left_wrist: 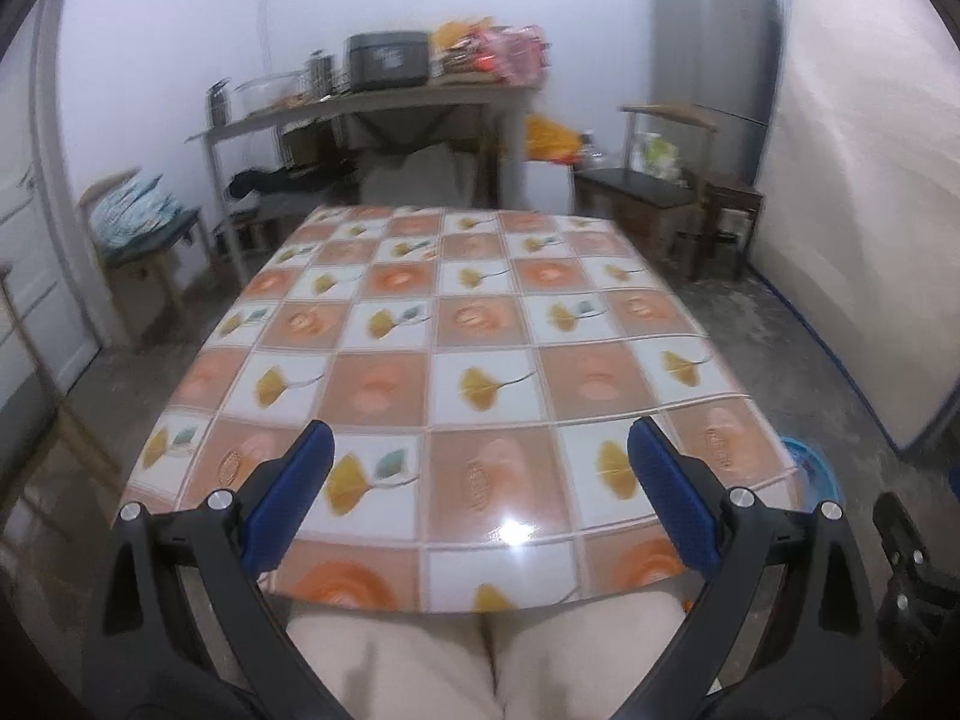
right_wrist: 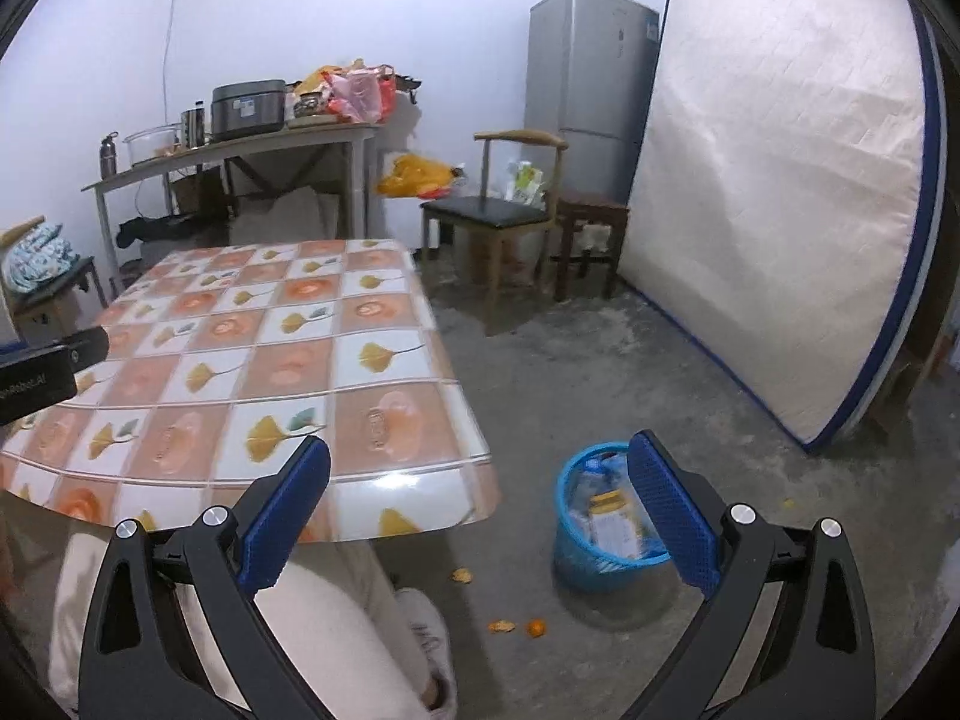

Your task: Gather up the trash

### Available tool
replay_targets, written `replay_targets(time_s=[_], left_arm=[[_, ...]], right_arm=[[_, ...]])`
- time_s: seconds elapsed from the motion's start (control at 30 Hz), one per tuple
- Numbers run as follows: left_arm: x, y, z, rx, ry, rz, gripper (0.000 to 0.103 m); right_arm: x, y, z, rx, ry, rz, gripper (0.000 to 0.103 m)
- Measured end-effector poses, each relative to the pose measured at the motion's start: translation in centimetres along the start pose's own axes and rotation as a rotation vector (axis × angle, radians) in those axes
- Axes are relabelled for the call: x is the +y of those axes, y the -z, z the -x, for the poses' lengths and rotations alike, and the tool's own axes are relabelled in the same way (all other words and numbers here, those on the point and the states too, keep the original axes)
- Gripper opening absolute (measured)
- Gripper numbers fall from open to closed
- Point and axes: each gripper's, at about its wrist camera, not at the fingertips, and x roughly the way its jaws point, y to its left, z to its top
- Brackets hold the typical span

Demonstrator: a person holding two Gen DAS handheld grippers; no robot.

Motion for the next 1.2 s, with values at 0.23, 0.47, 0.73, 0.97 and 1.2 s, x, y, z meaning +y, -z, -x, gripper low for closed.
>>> replay_targets(time_s=[0.23, 0.47, 0.73, 0.97, 1.2], left_arm=[[1.7, 1.5, -0.4, 0.071, -0.04, 0.039, 0.094], [1.2, 2.9, -1.7, 0.198, -0.035, 0.001, 0.094], [0.6, 3.0, -1.5, 0.193, -0.049, -0.024, 0.094], [0.1, 3.0, -1.5, 0.193, -0.052, -0.036, 0.094], [-0.3, 2.9, -1.4, 0.19, -0.045, -0.048, 0.094]], right_arm=[[1.3, 0.7, -1.4, 0.065, -0.038, 0.042, 0.096], [0.8, 1.2, -1.9, 0.096, -0.009, 0.073, 0.096], [-1.6, 1.4, -2.3, 0.116, 0.043, 0.052, 0.096], [-3.1, 1.8, -2.7, 0.124, 0.07, 0.038, 0.096], [-3.8, 1.8, -2.7, 0.12, 0.078, 0.03, 0.096]])
